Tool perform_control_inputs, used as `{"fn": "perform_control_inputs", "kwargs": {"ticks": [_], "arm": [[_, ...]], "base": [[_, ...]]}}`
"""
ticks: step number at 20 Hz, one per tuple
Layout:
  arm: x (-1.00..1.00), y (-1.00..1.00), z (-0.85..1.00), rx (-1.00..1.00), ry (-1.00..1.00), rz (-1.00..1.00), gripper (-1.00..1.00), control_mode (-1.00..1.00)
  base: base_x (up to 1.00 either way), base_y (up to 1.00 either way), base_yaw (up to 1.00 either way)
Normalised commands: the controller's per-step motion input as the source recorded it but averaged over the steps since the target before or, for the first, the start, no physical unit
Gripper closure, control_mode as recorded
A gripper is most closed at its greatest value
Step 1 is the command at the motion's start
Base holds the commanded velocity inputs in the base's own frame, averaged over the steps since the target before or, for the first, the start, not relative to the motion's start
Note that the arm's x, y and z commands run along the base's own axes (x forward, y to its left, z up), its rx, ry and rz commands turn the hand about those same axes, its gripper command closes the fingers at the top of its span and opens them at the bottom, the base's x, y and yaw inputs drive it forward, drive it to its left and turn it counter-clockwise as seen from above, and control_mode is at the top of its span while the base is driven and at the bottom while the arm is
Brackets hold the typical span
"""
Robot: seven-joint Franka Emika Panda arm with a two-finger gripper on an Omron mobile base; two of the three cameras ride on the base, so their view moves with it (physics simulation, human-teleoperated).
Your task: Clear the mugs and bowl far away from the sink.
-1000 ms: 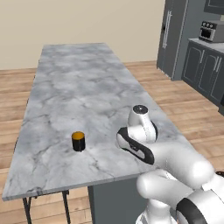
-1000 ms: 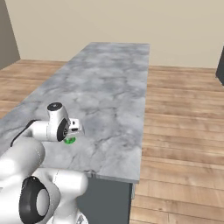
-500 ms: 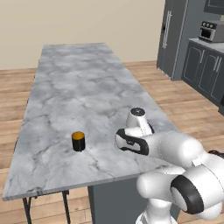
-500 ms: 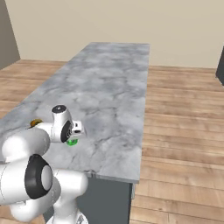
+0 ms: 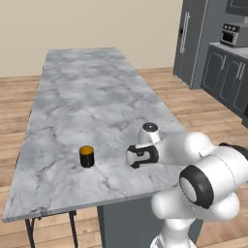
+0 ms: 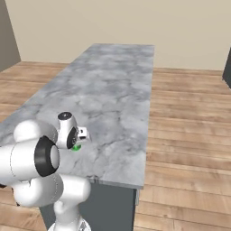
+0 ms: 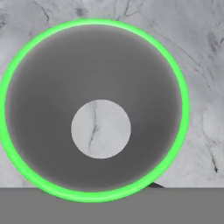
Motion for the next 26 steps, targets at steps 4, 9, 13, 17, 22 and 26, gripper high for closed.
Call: {"fn": "perform_control_inputs", "kwargs": {"ticks": [4,9,13,17,22,26], "arm": [[0.19,0.01,-0.34,0.0,0.01,0.0,-1.0,-1.0],[-0.16,0.0,0.13,0.0,-0.03,0.0,-1.0,-1.0],[-0.4,0.0,0.26,0.01,-0.01,0.0,-1.0,-1.0],[-0.41,0.0,0.7,0.01,0.0,0.0,-1.0,-1.0],[-0.51,0.0,1.0,0.0,-0.01,-0.09,-1.0,-1.0],[-0.85,0.0,0.99,0.01,0.0,-0.36,-1.0,-1.0]], "base": [[0.0,0.0,0.0],[0.0,0.0,0.0],[0.0,0.0,0.0],[0.0,0.0,0.0],[0.0,0.0,0.0],[0.0,0.0,0.0]]}}
